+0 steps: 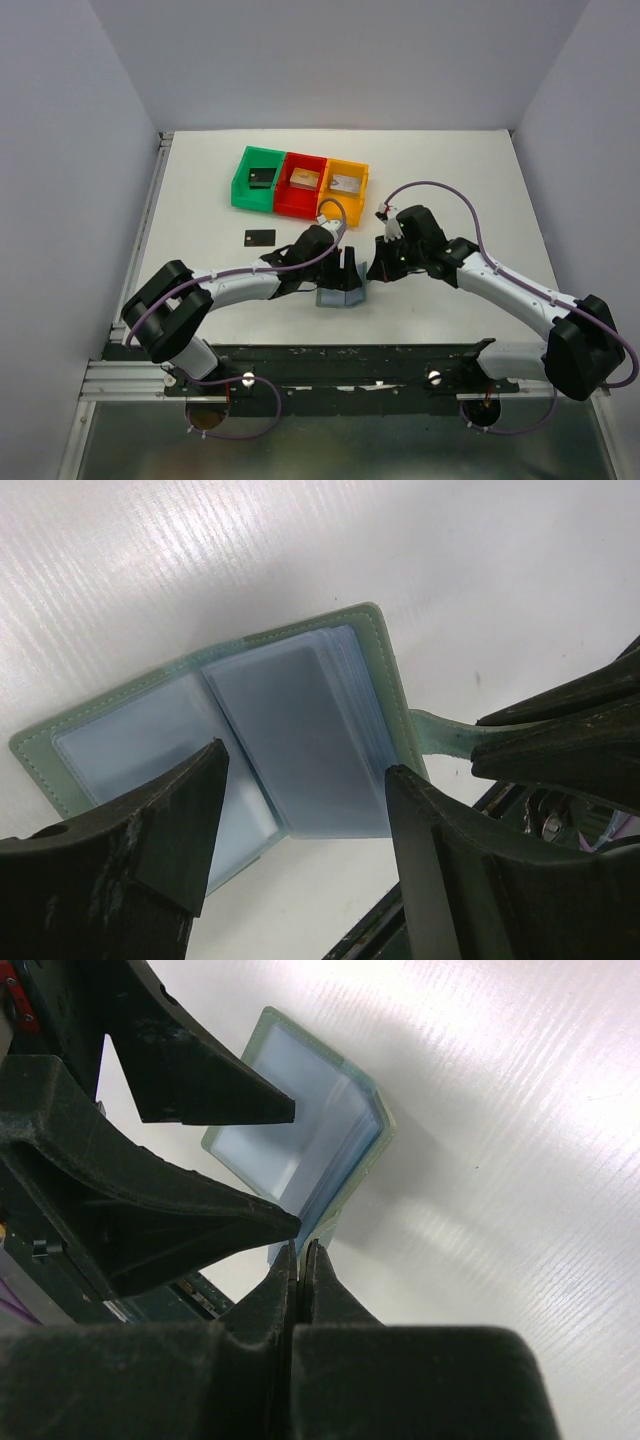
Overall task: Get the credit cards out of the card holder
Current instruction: Remove the credit card from the card holder.
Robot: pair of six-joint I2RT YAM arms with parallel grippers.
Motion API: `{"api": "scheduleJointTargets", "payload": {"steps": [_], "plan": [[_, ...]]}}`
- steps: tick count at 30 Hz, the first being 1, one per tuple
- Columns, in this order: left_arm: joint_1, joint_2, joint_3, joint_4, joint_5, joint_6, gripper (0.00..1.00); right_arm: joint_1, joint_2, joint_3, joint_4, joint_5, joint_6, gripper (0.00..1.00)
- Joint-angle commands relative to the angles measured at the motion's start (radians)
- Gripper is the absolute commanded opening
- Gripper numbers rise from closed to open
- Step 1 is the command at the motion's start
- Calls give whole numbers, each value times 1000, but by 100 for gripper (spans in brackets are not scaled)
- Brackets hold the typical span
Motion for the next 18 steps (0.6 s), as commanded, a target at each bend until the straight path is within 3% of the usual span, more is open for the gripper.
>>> {"api": "scheduleJointTargets", "payload": {"steps": [1,18], "plan": [[-7,-1,-2,10,2,-3,75,-5,0,17,7,-19,-11,0],[-7,-1,-22,-4,-32,-3,68,-5,3,17,7,-17,-15,0]]}}
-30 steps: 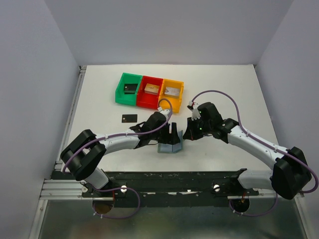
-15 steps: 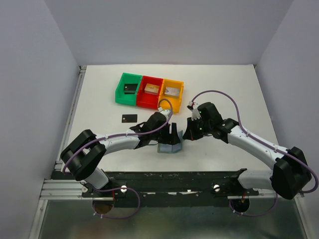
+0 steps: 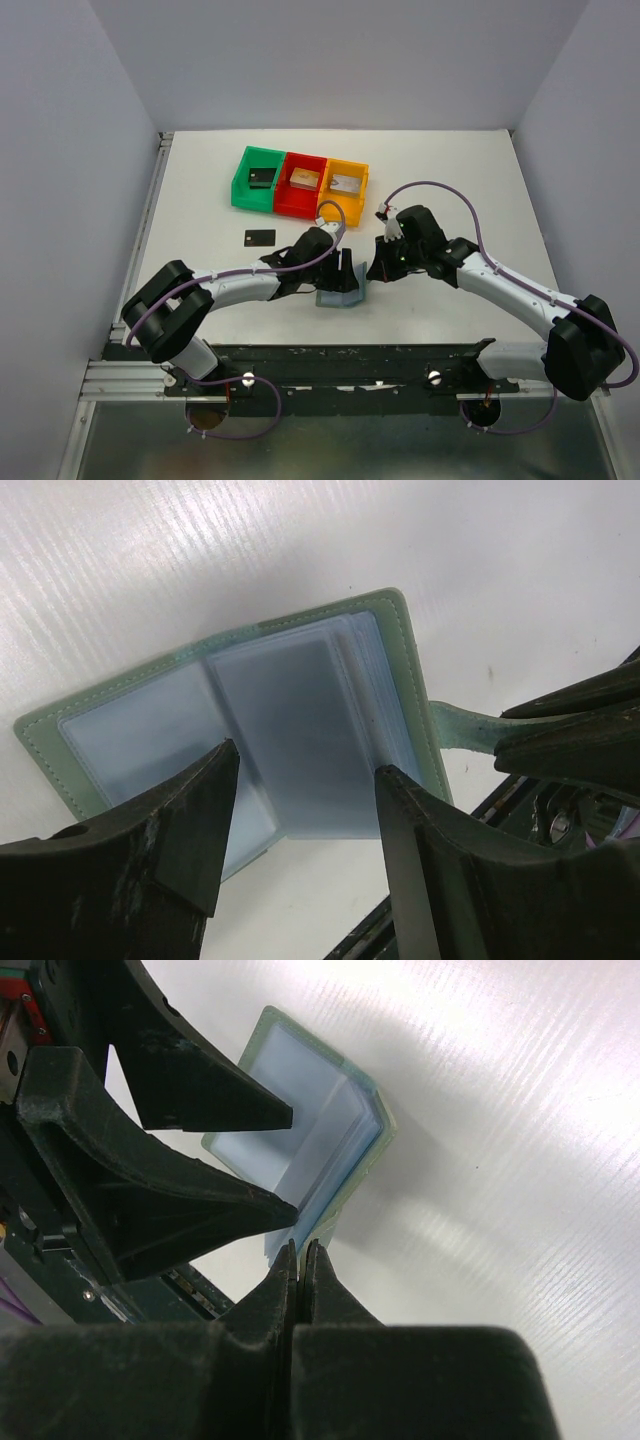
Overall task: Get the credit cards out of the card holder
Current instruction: Remove the credit card from the card holder.
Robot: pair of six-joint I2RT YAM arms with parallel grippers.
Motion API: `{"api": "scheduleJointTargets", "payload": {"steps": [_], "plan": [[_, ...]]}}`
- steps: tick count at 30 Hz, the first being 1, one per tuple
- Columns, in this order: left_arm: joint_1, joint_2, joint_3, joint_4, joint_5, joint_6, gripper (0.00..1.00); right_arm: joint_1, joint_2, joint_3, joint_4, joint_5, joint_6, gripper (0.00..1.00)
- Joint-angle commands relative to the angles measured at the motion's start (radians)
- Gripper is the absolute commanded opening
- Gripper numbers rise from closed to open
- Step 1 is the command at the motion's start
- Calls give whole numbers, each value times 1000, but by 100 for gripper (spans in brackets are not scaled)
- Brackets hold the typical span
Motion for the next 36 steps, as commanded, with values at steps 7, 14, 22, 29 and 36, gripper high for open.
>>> {"api": "scheduleJointTargets", "payload": {"steps": [7,14,22,29,36], "plan": [[-5,-21,-5,-27,-55,0,69,-5,0,16,5,-17,-13,0],[-4,-33,-8,-69,-105,8,69,-5,-3,14,4,-15,-15,0],[8,-84,-20,-110,-159,11,70,-6,-5,16,1,-12,-15,0],[44,-196,-60,-132,-237,0,72,-5,-8,16,-1,-15,-17,0],[51,-247,-82,6,-108,34,76,-5,-11,17,-1,-18,-17,0]]}}
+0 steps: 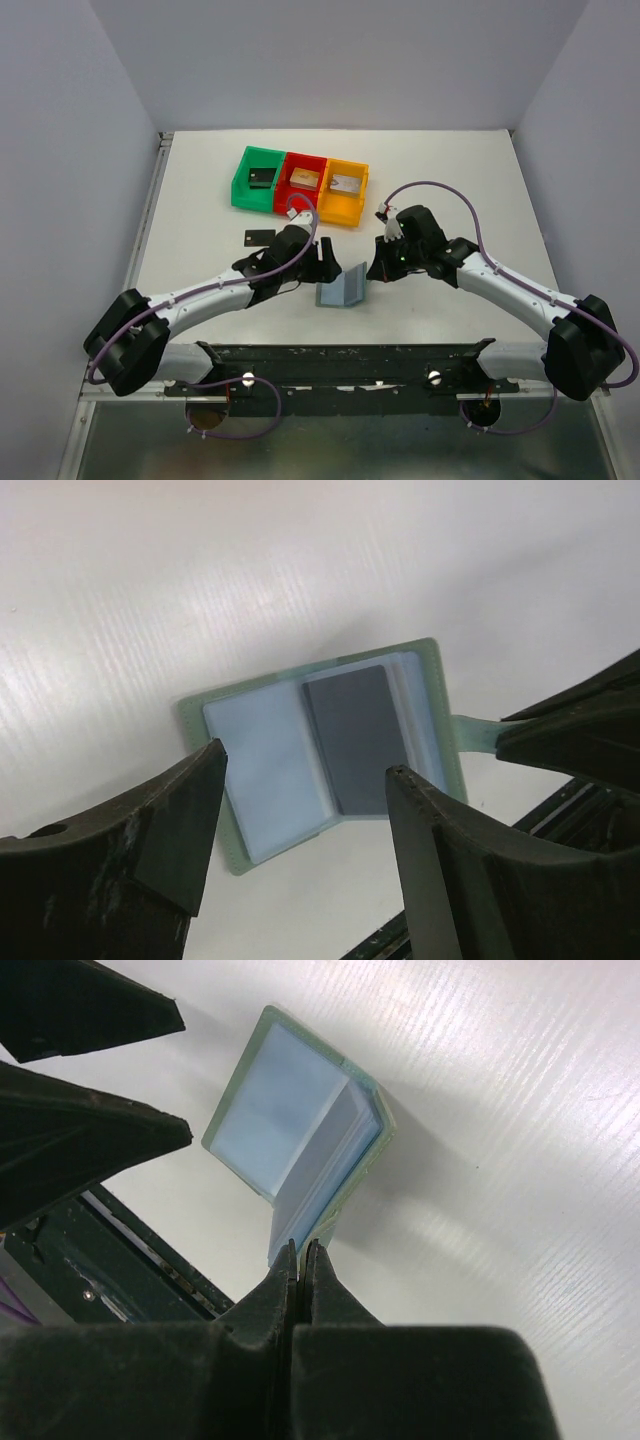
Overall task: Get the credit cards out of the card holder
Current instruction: Remove the credit card from the card holder.
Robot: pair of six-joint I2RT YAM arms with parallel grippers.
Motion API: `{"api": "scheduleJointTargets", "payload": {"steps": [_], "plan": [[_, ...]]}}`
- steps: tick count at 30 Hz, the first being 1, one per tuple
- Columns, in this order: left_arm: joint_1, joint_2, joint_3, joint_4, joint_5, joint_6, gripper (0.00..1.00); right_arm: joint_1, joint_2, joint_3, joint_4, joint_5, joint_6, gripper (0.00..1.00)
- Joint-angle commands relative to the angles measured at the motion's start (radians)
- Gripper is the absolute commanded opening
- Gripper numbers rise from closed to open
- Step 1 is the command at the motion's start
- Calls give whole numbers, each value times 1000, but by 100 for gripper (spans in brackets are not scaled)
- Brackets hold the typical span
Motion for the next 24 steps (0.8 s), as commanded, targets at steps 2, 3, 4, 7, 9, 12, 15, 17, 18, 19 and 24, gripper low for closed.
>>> {"api": "scheduleJointTargets", "payload": {"steps": [2,3,4,7,9,12,15,17,18,19,24], "plan": [[-1,25,0,153,162,29,76,-5,-11,17,-2,-16,-16,0],[-6,49,11,165,196,31,76,-5,-9,19,-4,-19,-16,0],[-14,72,25,167,221,35,76,-5,-8,20,-4,-19,-16,0],[-50,140,63,156,242,52,75,-5,-6,25,-4,-21,-16,0],[-69,174,80,145,230,55,75,-5,-5,25,-5,-22,-16,0],[-81,205,94,127,220,58,75,-5,-5,23,-7,-21,-19,0],[-83,208,92,122,201,57,74,-5,-6,25,-8,-21,-21,0],[-83,202,94,110,184,57,74,-5,-5,26,-10,-19,-21,0],[-84,197,92,104,172,57,74,-5,-5,26,-10,-19,-22,0],[-83,192,91,101,163,57,74,-5,-2,26,-8,-19,-22,0],[-75,131,51,121,120,44,74,-5,-5,26,-10,-19,-22,0]]}}
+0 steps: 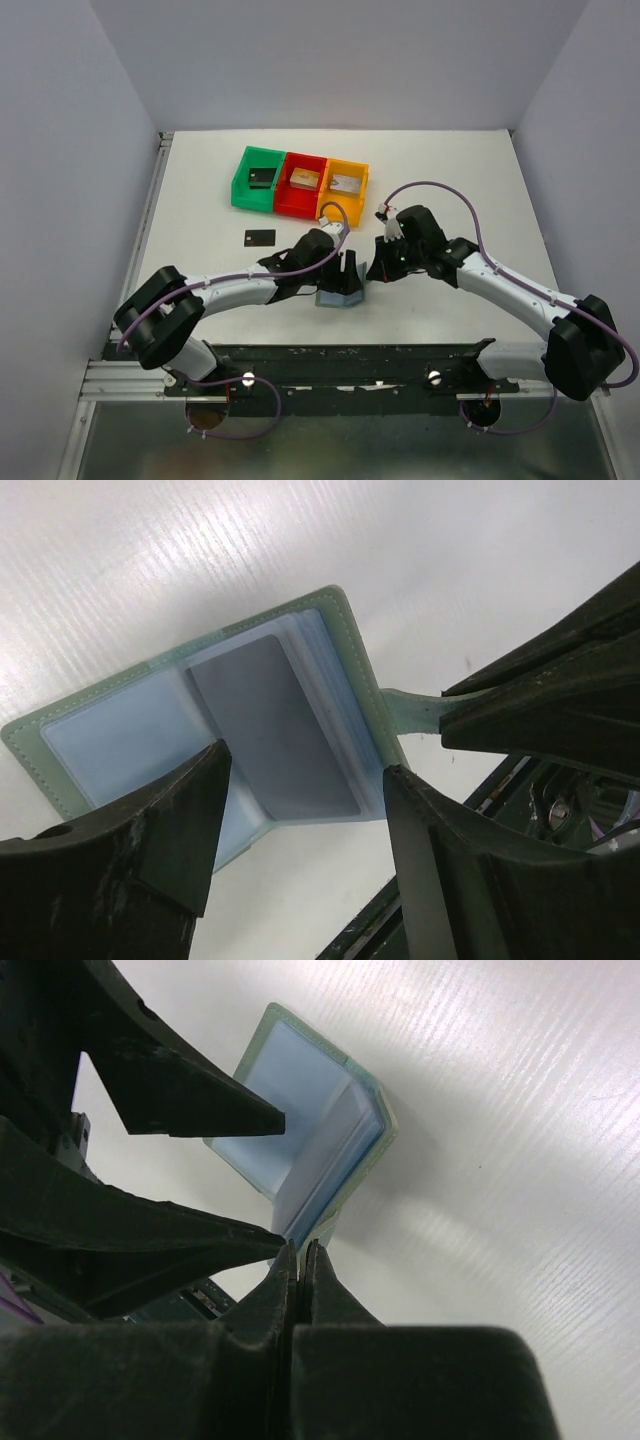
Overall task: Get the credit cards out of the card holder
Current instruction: Remove the credit card from the card holder.
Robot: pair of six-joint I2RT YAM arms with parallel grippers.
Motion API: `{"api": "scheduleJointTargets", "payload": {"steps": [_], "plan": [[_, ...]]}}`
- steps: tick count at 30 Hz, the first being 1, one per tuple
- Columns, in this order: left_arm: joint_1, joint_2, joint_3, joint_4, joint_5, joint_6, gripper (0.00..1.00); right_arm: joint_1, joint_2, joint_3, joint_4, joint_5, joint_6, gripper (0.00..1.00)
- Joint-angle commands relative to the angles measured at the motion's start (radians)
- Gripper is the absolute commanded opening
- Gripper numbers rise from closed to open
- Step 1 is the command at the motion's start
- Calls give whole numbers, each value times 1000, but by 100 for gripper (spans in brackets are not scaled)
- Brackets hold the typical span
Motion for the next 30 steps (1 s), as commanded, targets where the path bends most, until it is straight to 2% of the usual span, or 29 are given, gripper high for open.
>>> {"api": "scheduleJointTargets", "payload": {"steps": [1,7,16,30], "plan": [[7,-73,-28,15,-60,-1,74,-5,-3,26,-9,-12,-22,0],[24,-65,-61,41,-57,-30,72,-5,-3,28,-11,-15,-25,0],[24,-20,-35,23,-47,-27,71,-5,-3,28,-11,-17,-28,0],[9,27,-3,31,-7,-25,74,-6,6,29,-8,-27,-23,0]]}}
